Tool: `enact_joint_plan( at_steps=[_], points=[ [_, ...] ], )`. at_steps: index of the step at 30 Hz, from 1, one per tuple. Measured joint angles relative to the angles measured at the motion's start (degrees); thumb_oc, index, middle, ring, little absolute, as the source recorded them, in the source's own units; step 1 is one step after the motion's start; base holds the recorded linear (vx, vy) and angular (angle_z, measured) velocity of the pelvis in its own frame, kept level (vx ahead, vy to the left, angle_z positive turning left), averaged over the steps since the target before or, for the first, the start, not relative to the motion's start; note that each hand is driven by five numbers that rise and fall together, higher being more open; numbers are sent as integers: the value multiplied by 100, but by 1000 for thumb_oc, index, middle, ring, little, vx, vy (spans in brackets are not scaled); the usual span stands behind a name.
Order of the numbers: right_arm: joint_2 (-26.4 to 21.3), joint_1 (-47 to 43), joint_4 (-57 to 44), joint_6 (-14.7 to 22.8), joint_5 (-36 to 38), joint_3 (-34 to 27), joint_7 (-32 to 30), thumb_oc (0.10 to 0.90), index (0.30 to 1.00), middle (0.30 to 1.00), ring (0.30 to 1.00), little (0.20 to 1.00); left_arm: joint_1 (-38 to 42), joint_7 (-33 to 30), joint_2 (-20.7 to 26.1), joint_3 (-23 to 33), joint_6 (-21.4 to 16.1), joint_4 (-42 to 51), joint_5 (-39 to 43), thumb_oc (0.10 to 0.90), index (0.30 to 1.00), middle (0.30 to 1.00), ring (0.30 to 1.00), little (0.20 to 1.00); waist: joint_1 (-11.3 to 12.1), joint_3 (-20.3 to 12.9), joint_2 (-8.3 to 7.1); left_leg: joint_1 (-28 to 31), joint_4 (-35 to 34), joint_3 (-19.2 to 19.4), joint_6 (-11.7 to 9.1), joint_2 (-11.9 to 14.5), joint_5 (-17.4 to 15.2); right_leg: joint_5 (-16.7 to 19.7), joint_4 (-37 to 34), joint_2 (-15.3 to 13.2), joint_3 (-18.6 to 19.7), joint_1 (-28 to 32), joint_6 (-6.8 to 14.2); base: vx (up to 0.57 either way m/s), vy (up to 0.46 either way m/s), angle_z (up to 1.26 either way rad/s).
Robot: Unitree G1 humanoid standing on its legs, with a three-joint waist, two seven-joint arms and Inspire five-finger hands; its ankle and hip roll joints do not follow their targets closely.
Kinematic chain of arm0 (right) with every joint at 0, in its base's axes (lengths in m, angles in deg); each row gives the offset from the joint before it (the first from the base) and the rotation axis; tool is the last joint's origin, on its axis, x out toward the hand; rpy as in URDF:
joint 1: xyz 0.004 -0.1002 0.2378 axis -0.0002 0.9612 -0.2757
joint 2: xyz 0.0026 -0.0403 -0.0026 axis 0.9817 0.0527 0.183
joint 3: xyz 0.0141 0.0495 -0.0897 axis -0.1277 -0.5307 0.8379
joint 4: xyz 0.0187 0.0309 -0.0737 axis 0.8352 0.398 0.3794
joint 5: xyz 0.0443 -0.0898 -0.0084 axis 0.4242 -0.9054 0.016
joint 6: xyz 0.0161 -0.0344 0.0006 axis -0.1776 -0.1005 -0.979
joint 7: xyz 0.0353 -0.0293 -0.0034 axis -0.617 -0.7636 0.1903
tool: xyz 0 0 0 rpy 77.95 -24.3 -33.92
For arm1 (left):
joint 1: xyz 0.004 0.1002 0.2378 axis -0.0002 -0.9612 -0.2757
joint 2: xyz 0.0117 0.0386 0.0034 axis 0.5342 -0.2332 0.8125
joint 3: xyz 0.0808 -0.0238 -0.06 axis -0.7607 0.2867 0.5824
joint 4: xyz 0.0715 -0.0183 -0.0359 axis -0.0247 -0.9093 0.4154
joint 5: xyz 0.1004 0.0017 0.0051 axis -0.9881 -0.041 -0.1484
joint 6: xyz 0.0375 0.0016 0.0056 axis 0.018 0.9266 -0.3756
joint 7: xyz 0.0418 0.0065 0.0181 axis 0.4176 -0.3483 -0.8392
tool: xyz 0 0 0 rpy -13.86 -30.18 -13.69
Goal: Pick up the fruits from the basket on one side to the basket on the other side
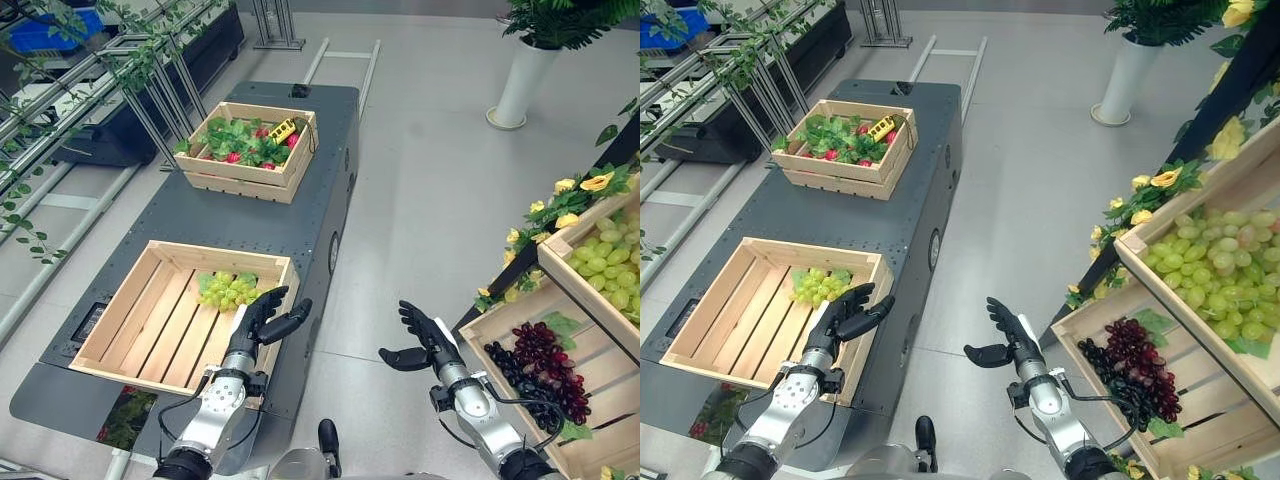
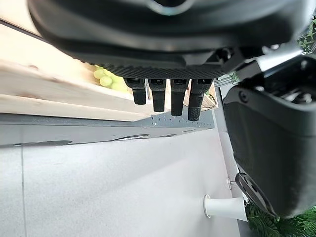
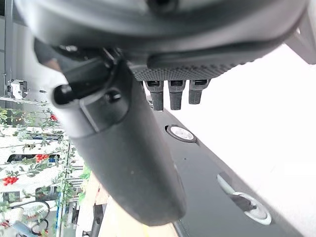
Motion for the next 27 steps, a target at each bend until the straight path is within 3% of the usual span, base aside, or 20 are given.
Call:
enact_joint_plan(
  at_steps=[3,5,6,7,8,9,10,11,13,14,16,17,20,24,27],
  points=[
    [2,0,-3,-4,94,3,20,800,900,900,900,900,2,-7,0,-5,-4,-1,-254,800,900,900,900,900,-5,4,-10,-6,-18,0,25,-30,-20,0,53,-22,-5,-27,-1,72,210,0],
    [-4,2,9,-9,207,-4,39,800,900,900,900,900,14,2,-10,-14,-8,-7,-355,800,900,900,900,900,-39,8,8,-12,-16,-34,67,-48,-95,-57,493,-56,3,-226,-42,47,203,-2],
    [-40,-13,12,-10,208,6,43,800,900,900,900,900,19,4,-19,-56,-16,-11,-369,800,900,900,900,900,-51,42,91,-28,24,-204,123,-19,-133,-143,1341,-192,30,-620,-96,60,73,-8],
    [-59,-2,3,-10,208,7,43,800,900,900,900,900,18,10,-12,-75,-23,-11,-378,800,900,900,900,900,-79,55,116,-14,33,-266,140,16,-141,-163,1754,-258,35,-800,-123,83,14,11],
    [-56,149,-86,-8,211,11,45,800,900,900,900,900,22,28,34,-104,-41,-18,-407,800,900,900,900,900,-229,95,44,97,22,-459,223,-45,-162,-267,3065,-520,244,-1362,-229,100,-108,42],
    [-45,336,-169,-7,214,17,53,800,900,900,900,900,25,31,64,-102,-46,-18,-406,800,900,900,900,900,-331,107,-49,182,-8,-624,272,-143,-163,-331,3469,-553,609,-1646,-290,61,-154,57],
    [-35,404,-175,-7,222,19,57,800,900,900,900,900,32,31,88,-104,-48,-16,-406,800,900,900,900,900,-353,125,-64,199,-12,-682,281,-178,-166,-331,3421,-495,783,-1772,-290,25,-168,62],
    [-22,468,-182,-6,242,15,58,800,900,900,900,900,84,24,126,-110,-63,-12,-406,800,900,900,900,900,-426,158,-86,158,5,-799,289,-187,-162,-327,2980,-317,1094,-1981,-294,-94,-215,64],
    [-28,427,-188,11,246,11,59,800,900,900,900,900,243,-35,188,-173,-101,-23,-406,800,900,900,900,900,-482,255,-76,-6,16,-790,293,-181,-138,-252,1764,-140,1305,-2204,-240,-117,-225,58],
    [-30,282,-162,20,253,13,59,800,900,900,900,900,413,-151,250,-296,-129,-37,-405,800,900,900,900,900,-489,289,-71,-227,94,-870,283,-183,-128,-155,1114,1,1695,-2404,-99,-45,-185,43],
    [3,-43,60,40,434,4,58,800,900,900,900,900,823,-165,248,-491,-167,-204,-414,800,900,900,900,900,-578,487,42,-397,115,-1190,250,-251,-63,210,533,30,2089,-2528,-50,101,-253,82],
    [31,-69,120,37,435,-1,58,800,900,900,900,900,843,-160,209,-500,-175,-221,-426,800,900,900,900,900,-626,488,35,-400,105,-1231,232,-279,-50,301,490,-17,2073,-2472,-84,165,-215,104],
    [67,7,159,19,464,8,126,800,900,900,900,900,453,-155,102,-452,-255,-67,-464,800,900,900,900,900,-552,496,5,-30,-32,-994,-39,-144,-110,1109,346,-72,1700,-2046,-122,193,-166,71],
    [-3,-25,138,23,602,-10,145,800,900,900,900,900,156,-163,117,-445,-312,-44,-558,800,900,900,900,900,-309,477,26,73,-21,-923,-346,255,-213,1357,-225,333,1570,-1639,-377,40,-22,4],
    [-149,-92,140,22,660,-42,144,800,900,900,900,900,176,-289,120,-380,-414,-12,-634,800,900,900,900,900,-324,478,35,9,-34,-951,-373,322,-212,1396,-414,424,1450,-1580,-443,21,45,6]
  ],
)
